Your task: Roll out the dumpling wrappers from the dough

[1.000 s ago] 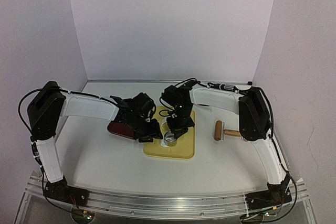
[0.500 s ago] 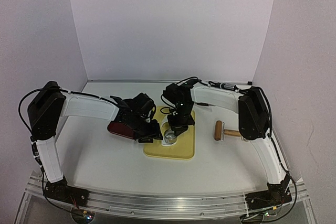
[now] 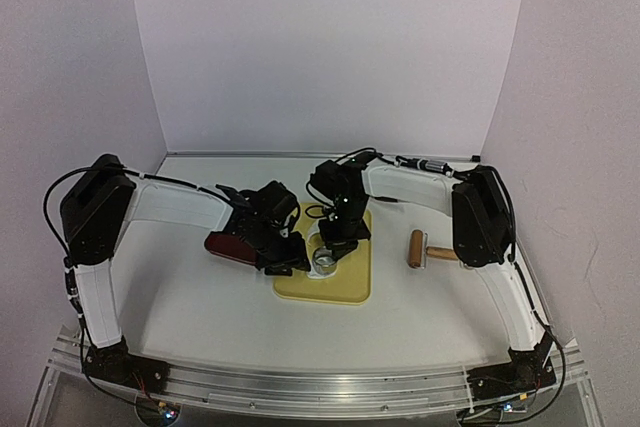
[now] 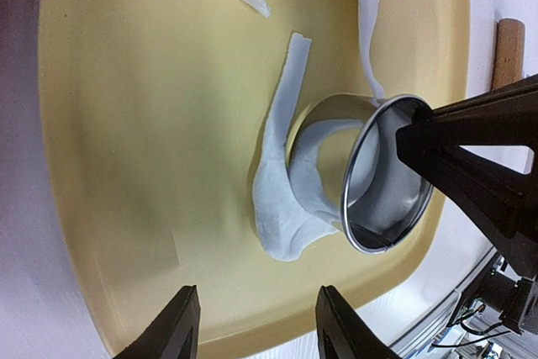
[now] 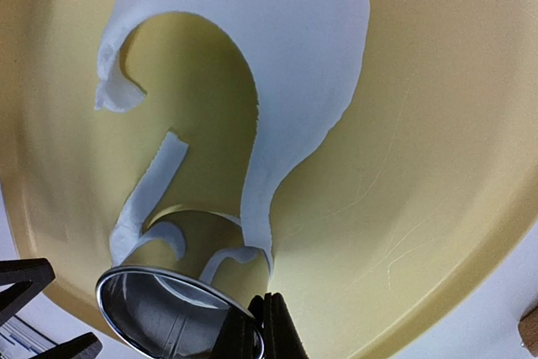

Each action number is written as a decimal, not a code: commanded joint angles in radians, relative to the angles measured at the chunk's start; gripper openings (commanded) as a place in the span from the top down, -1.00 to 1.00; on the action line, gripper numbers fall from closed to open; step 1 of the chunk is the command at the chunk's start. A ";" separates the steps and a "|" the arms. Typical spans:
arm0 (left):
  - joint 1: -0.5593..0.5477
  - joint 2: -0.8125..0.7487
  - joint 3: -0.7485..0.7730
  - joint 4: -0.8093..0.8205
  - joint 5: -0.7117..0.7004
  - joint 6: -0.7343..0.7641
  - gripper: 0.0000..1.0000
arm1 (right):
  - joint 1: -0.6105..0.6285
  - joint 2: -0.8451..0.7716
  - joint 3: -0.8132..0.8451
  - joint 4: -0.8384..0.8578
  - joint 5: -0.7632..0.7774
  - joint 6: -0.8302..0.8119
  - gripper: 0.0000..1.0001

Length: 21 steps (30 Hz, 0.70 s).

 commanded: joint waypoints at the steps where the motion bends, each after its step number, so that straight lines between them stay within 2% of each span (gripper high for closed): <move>1: 0.000 0.036 0.068 -0.014 0.021 0.025 0.03 | -0.006 0.013 -0.030 -0.016 0.013 0.025 1.00; 17: 0.001 0.182 0.145 0.039 0.091 0.001 0.04 | -0.007 0.009 -0.075 -0.049 0.033 0.042 1.00; 21: 0.001 0.219 0.165 0.010 0.097 -0.018 0.26 | -0.007 0.012 -0.081 -0.051 0.031 0.038 1.00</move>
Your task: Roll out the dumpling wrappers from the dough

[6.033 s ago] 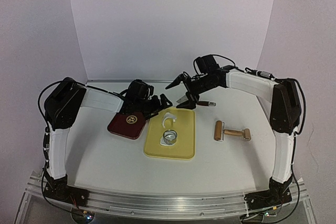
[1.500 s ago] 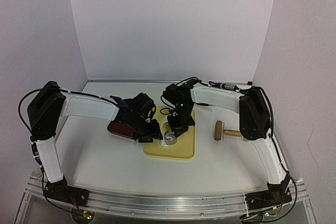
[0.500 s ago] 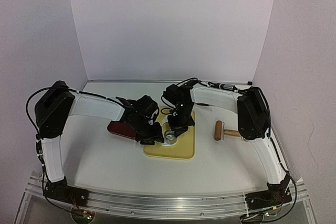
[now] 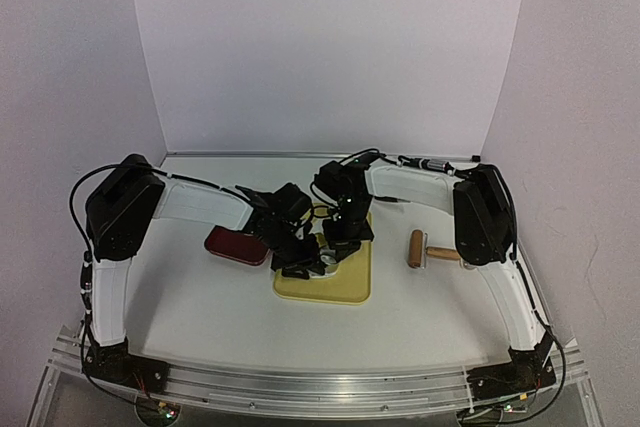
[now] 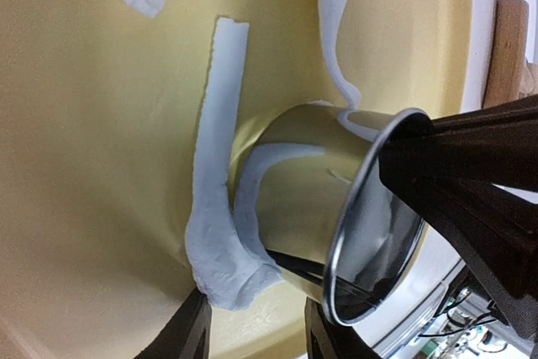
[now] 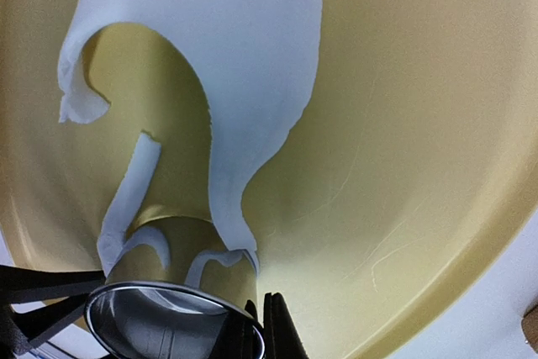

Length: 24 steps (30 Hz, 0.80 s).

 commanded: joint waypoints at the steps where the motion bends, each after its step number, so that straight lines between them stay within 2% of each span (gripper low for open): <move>1: 0.002 0.073 0.039 -0.008 -0.016 -0.034 0.29 | 0.007 0.020 -0.047 -0.063 0.038 0.004 1.00; 5: 0.001 0.085 0.048 -0.048 -0.039 -0.054 0.44 | 0.007 0.021 -0.057 -0.065 0.050 -0.005 1.00; 16: 0.001 0.121 0.089 -0.194 -0.183 -0.050 0.99 | 0.017 0.032 -0.040 -0.115 0.136 -0.031 1.00; 24: 0.003 0.115 0.100 -0.272 -0.302 -0.029 1.00 | 0.022 0.044 -0.017 -0.160 0.230 -0.052 1.00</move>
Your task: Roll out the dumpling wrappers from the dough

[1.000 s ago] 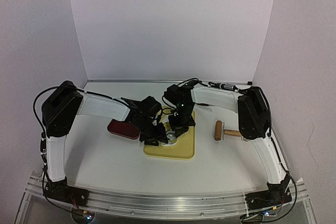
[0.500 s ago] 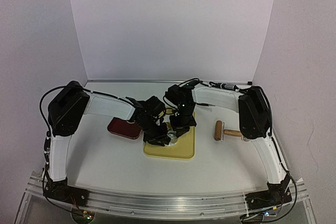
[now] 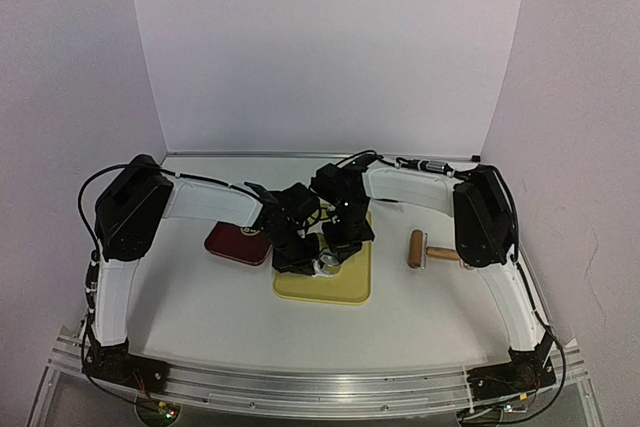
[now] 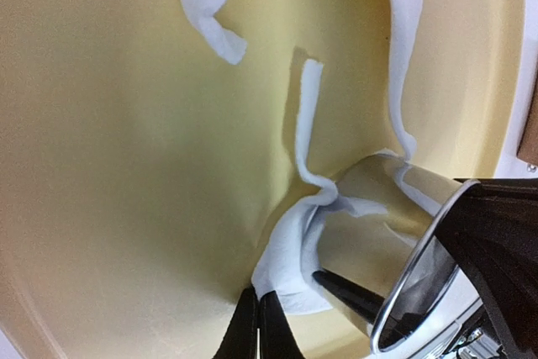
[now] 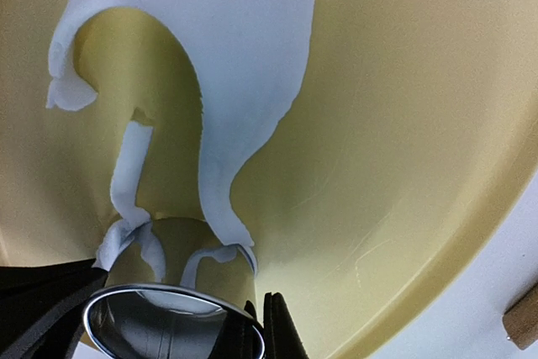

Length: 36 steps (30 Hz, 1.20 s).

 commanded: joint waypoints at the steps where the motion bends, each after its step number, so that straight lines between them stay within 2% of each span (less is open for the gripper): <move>1: 0.015 0.056 -0.003 -0.145 -0.186 0.018 1.00 | 0.006 0.058 0.001 -0.154 0.165 -0.024 1.00; 21: 0.016 -0.036 -0.059 -0.136 -0.253 -0.002 1.00 | 0.009 0.078 0.038 -0.169 0.200 -0.022 1.00; 36: 0.017 -0.208 -0.164 -0.130 -0.330 -0.058 1.00 | 0.007 0.073 0.081 -0.171 0.157 -0.010 1.00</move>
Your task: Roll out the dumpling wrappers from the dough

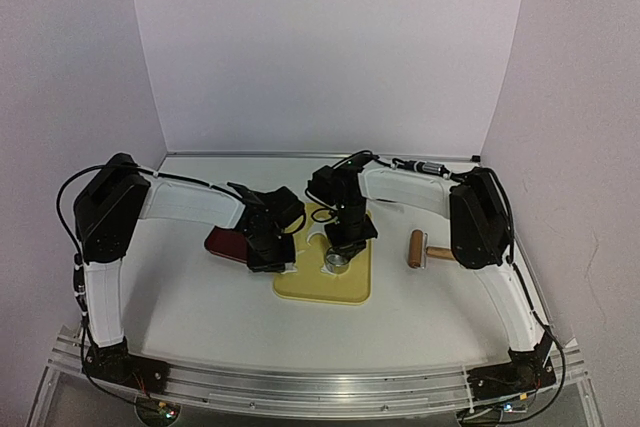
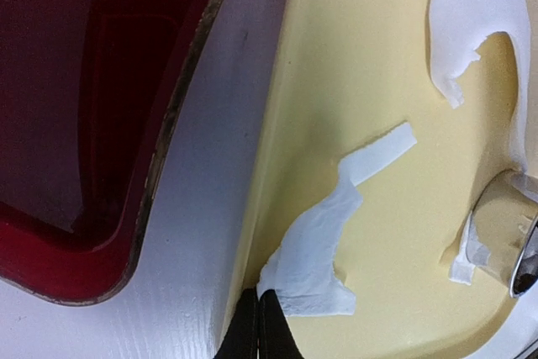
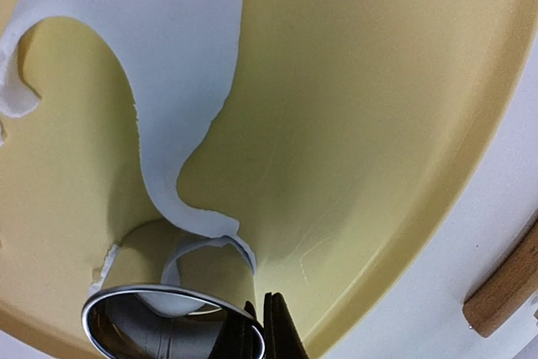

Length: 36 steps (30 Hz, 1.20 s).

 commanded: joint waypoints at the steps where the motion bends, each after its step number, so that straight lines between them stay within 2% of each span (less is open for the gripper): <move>1: 0.008 -0.103 -0.035 -0.026 -0.057 -0.013 1.00 | -0.005 0.041 0.037 -0.085 0.013 0.006 0.99; 6: 0.012 -0.223 -0.072 0.106 -0.020 0.006 1.00 | -0.007 0.000 0.121 -0.058 -0.124 0.016 0.83; 11: 0.050 -0.286 -0.060 0.133 0.012 0.006 1.00 | -0.010 -0.051 0.172 -0.049 -0.167 0.041 0.82; 15: 0.092 -0.287 -0.072 0.233 0.095 0.041 1.00 | -0.014 -0.077 0.157 -0.048 -0.184 0.049 0.83; 19: 0.104 -0.214 -0.007 0.271 0.137 0.105 1.00 | -0.017 -0.085 0.136 -0.044 -0.193 0.046 0.85; 25: 0.106 -0.017 0.161 0.247 0.211 0.162 1.00 | -0.018 -0.121 0.089 -0.024 -0.195 0.035 0.85; 30: 0.106 0.068 0.228 0.214 0.201 0.176 1.00 | -0.019 -0.146 0.043 -0.014 -0.190 0.036 0.86; 32: 0.109 0.088 0.237 0.213 0.204 0.181 0.92 | -0.019 -0.151 0.036 -0.012 -0.188 0.035 0.86; 33: 0.110 0.098 0.242 0.213 0.211 0.185 0.80 | -0.020 -0.152 0.034 -0.012 -0.188 0.037 0.86; 36: 0.113 0.111 0.259 0.200 0.220 0.193 0.27 | -0.023 -0.156 0.029 -0.010 -0.190 0.037 0.86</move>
